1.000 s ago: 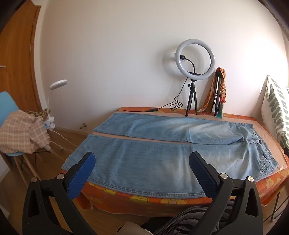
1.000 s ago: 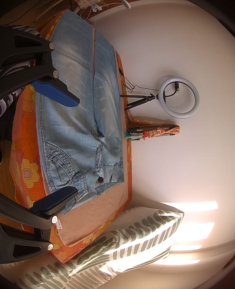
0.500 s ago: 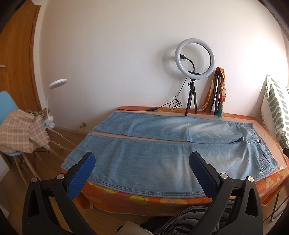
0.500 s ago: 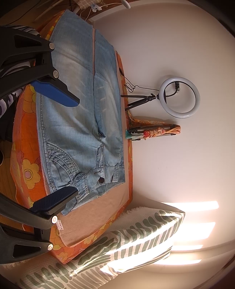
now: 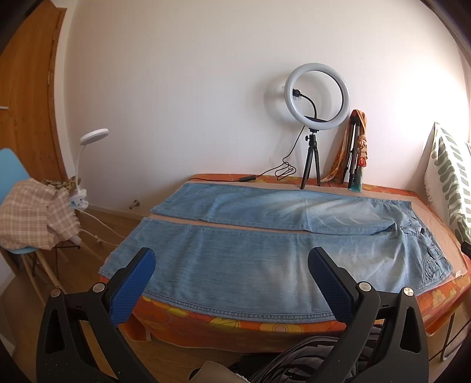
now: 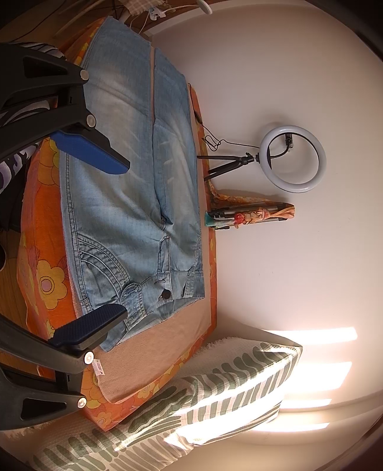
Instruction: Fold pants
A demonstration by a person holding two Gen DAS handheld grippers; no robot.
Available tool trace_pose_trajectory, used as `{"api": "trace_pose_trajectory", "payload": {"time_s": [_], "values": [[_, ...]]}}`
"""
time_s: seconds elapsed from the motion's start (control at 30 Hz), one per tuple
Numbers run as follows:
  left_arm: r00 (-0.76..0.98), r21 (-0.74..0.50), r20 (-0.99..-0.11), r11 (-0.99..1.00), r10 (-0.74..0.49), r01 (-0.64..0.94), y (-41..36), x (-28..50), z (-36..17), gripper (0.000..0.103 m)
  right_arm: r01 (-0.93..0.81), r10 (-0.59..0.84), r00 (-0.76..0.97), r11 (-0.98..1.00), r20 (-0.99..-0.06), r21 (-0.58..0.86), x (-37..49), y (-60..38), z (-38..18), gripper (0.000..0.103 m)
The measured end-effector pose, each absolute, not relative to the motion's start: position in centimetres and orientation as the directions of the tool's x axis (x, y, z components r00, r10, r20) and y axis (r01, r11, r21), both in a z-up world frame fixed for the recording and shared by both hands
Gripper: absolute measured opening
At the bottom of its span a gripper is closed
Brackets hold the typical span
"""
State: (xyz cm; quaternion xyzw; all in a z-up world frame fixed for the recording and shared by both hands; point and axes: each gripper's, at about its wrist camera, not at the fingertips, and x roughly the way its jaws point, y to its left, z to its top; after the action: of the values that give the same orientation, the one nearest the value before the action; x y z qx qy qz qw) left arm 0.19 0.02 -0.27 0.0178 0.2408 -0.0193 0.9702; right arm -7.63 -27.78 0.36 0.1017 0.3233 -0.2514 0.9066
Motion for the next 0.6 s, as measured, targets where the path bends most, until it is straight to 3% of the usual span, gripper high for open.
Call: {"api": "trace_pose_trajectory", "payload": {"time_s": [0.6], "values": [[0.882,0.024,-0.470,0.999,-0.030,0.046,0.04,0.09,-0.29,0.103,0.521,-0.386,0.664,0.853,-0.640,0.026,-7.56,-27.80,0.27,0.092]]}}
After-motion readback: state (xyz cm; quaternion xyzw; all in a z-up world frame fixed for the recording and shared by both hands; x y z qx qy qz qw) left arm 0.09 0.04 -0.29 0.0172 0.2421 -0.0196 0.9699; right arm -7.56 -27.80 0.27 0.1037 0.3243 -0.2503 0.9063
